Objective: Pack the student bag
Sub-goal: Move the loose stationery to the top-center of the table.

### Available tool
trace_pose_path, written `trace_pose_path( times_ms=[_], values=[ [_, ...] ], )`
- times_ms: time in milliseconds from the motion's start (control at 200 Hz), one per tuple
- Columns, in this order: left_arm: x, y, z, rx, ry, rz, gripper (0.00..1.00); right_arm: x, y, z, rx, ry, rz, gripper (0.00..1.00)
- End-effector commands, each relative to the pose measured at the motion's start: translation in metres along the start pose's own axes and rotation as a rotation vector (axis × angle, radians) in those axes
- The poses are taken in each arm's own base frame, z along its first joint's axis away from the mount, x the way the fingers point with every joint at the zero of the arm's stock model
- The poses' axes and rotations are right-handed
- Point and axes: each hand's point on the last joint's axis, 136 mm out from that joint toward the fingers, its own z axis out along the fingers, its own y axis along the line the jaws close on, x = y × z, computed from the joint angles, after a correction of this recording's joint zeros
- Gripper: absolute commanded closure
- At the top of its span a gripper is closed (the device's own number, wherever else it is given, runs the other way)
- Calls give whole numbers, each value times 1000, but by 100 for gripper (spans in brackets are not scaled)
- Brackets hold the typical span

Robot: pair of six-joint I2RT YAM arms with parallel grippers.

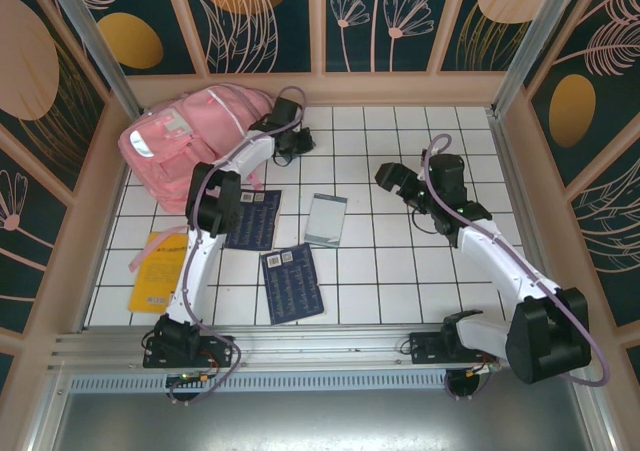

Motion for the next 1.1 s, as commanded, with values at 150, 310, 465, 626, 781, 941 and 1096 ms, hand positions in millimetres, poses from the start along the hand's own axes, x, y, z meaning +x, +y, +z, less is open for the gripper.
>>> trace_pose_path(
  times_ms=[150, 310, 465, 626, 781, 941, 1096],
  values=[
    [69, -93, -17, 252, 159, -6, 83, -7, -1, -11, 4, -44, -9, 6],
    [57, -151, -63, 461, 111, -43, 70, -7, -5, -5, -1, -37, 6, 6],
    [29, -168, -100, 485, 33, 8, 53, -4, 1, 12, -50, 18, 32, 6],
    [13, -126, -90, 389, 24, -34, 50, 5, -1, 38, -73, 108, 132, 9],
    [1, -74, -72, 269, 10, -53, 51, 16, 7, 64, -136, 194, 250, 15],
    [-2, -49, -42, 165, 22, -16, 52, 29, 8, 101, -190, 270, 359, 23],
    [-8, -45, -28, 169, 1, -29, 53, 36, 6, 138, -147, 286, 359, 27]
  ],
)
